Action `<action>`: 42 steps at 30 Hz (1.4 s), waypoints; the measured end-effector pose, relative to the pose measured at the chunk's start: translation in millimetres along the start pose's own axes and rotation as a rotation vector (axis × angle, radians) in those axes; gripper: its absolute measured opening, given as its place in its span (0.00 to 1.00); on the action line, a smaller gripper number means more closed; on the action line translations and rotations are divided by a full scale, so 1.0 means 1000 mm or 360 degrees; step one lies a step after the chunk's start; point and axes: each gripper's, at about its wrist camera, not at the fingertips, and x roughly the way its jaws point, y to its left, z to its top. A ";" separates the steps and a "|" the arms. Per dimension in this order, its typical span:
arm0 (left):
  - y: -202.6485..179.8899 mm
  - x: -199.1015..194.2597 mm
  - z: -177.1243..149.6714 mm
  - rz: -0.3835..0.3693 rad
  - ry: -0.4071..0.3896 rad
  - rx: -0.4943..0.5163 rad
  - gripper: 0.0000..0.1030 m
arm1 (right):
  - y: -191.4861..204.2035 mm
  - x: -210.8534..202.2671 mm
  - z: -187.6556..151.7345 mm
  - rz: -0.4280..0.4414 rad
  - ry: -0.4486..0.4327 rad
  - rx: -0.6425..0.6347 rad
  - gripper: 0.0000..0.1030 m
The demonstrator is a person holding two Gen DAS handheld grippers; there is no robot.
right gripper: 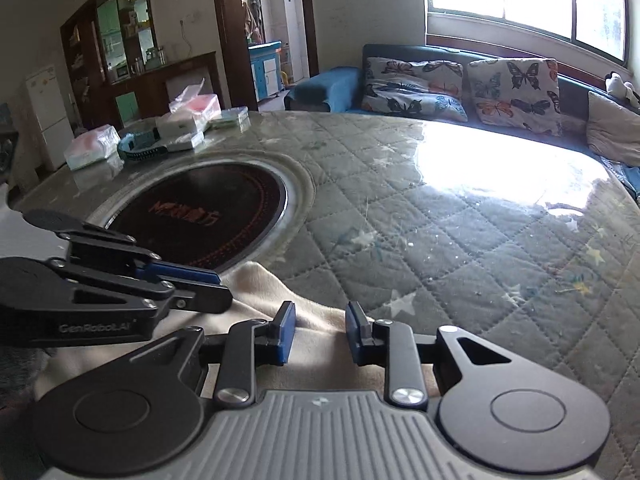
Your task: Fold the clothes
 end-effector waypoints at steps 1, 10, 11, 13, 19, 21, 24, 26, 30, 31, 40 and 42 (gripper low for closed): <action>0.001 0.000 -0.001 -0.0001 -0.0002 0.0003 0.16 | 0.003 -0.004 -0.001 0.0012 -0.0010 -0.0018 0.25; 0.002 -0.016 -0.003 0.0002 -0.0048 -0.0010 0.17 | 0.022 -0.008 -0.011 -0.0003 0.0000 -0.0126 0.25; 0.003 -0.023 -0.006 0.0001 -0.0065 0.0000 0.17 | 0.022 -0.011 -0.009 0.0002 -0.0009 -0.0117 0.25; 0.004 -0.036 -0.011 -0.0001 -0.0099 0.0026 0.18 | 0.024 -0.019 -0.007 0.0023 -0.0029 -0.0118 0.25; -0.005 -0.065 -0.040 -0.0017 -0.0157 0.0142 0.17 | 0.045 -0.042 -0.019 0.0154 -0.0016 -0.0224 0.25; -0.009 -0.070 -0.051 0.0003 -0.0171 0.0183 0.17 | 0.053 -0.043 -0.026 0.0180 0.0001 -0.0251 0.25; -0.011 -0.069 -0.065 0.0024 -0.0161 0.0217 0.18 | 0.064 -0.040 -0.037 0.0208 0.0043 -0.0274 0.25; -0.010 -0.066 -0.071 0.0066 -0.0157 0.0228 0.18 | 0.070 -0.038 -0.044 0.0185 0.0048 -0.0306 0.26; -0.005 -0.076 -0.070 0.0046 -0.0204 0.0162 0.18 | 0.075 -0.046 -0.043 0.0182 0.0022 -0.0322 0.26; -0.003 -0.077 -0.072 0.0050 -0.0208 0.0149 0.18 | 0.075 -0.049 -0.041 0.0186 0.0013 -0.0321 0.26; 0.008 -0.088 -0.083 0.0058 -0.0248 0.0083 0.20 | 0.074 -0.051 -0.051 0.0187 0.0052 -0.0307 0.26; 0.007 -0.090 -0.086 0.0050 -0.0258 0.0097 0.20 | 0.073 -0.057 -0.050 0.0197 0.0034 -0.0298 0.26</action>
